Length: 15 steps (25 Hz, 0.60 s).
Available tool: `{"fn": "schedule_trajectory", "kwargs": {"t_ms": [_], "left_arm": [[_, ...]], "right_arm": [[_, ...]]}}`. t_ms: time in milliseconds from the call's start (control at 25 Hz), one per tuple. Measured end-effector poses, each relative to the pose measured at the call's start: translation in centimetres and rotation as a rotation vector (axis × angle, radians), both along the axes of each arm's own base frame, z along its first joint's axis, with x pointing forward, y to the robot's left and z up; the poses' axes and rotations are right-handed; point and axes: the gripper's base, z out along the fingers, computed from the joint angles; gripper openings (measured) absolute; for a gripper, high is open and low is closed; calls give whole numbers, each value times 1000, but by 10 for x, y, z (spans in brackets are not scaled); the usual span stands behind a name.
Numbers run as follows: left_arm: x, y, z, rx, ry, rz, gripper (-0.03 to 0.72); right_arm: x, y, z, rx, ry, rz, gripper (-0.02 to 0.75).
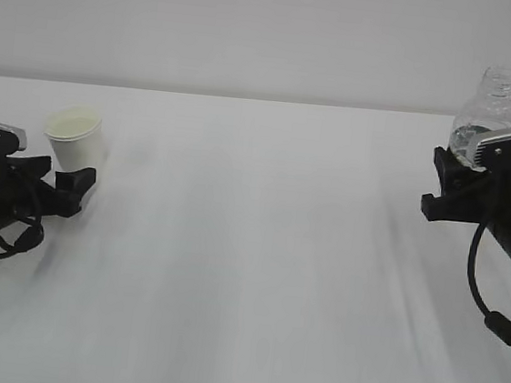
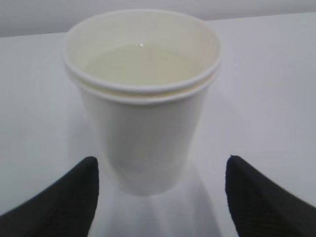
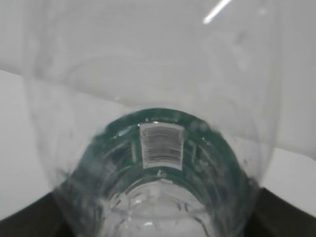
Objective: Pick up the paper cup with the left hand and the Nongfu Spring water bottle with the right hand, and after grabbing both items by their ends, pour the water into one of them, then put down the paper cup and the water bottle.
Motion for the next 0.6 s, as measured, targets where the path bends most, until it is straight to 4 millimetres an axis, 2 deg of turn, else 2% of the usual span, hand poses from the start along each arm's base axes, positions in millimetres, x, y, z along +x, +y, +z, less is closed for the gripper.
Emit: {"fn": "schedule_trajectory", "kwargs": {"t_ms": [320, 600], "left_arm": [[-23, 0, 20, 9, -2, -9, 577], [-35, -18, 29, 21, -14, -125, 577]], "right_arm": [[0, 0, 0, 2, 0, -6, 463], [0, -7, -1, 27, 11, -79, 463]]}}
